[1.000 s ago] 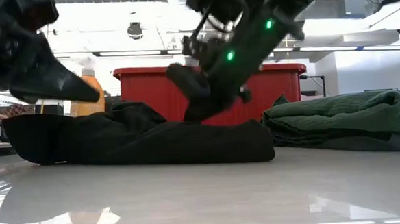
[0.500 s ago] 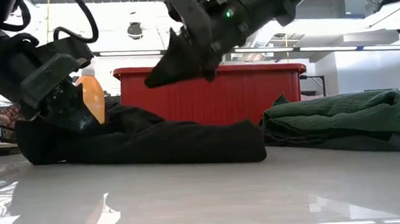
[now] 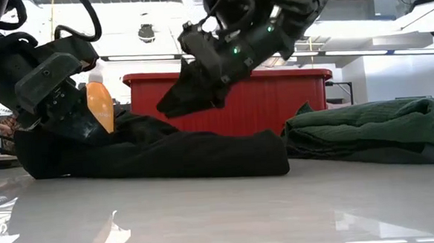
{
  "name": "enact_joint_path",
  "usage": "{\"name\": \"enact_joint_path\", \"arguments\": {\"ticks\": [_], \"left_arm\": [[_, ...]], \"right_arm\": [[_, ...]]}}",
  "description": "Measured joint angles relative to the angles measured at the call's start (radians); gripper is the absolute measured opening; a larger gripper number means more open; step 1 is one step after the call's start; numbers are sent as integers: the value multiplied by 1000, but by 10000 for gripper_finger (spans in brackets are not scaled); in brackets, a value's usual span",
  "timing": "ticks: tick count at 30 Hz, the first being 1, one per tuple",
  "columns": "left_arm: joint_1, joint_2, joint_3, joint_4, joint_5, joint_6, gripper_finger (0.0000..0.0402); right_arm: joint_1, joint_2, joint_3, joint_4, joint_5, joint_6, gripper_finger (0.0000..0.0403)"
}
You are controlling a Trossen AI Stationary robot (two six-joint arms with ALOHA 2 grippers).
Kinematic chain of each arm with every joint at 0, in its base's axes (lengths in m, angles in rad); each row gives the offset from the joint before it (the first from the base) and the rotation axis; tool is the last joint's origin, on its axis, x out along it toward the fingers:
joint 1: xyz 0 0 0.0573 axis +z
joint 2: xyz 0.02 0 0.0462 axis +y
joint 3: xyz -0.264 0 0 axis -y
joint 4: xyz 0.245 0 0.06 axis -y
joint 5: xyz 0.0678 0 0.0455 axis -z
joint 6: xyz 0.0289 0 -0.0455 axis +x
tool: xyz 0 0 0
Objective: Fold laundry
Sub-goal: Fold the black shirt
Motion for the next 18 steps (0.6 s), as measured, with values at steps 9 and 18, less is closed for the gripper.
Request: {"name": "enact_joint_path", "arguments": {"ticks": [9,18], "left_arm": [[0,0,0,0,0,-1,52],[0,-1,0,19,-2,1,52]], "right_arm": [[-27,1,0,100,-74,-13,217],[-34,167,105,110,-108,11,209]]}}
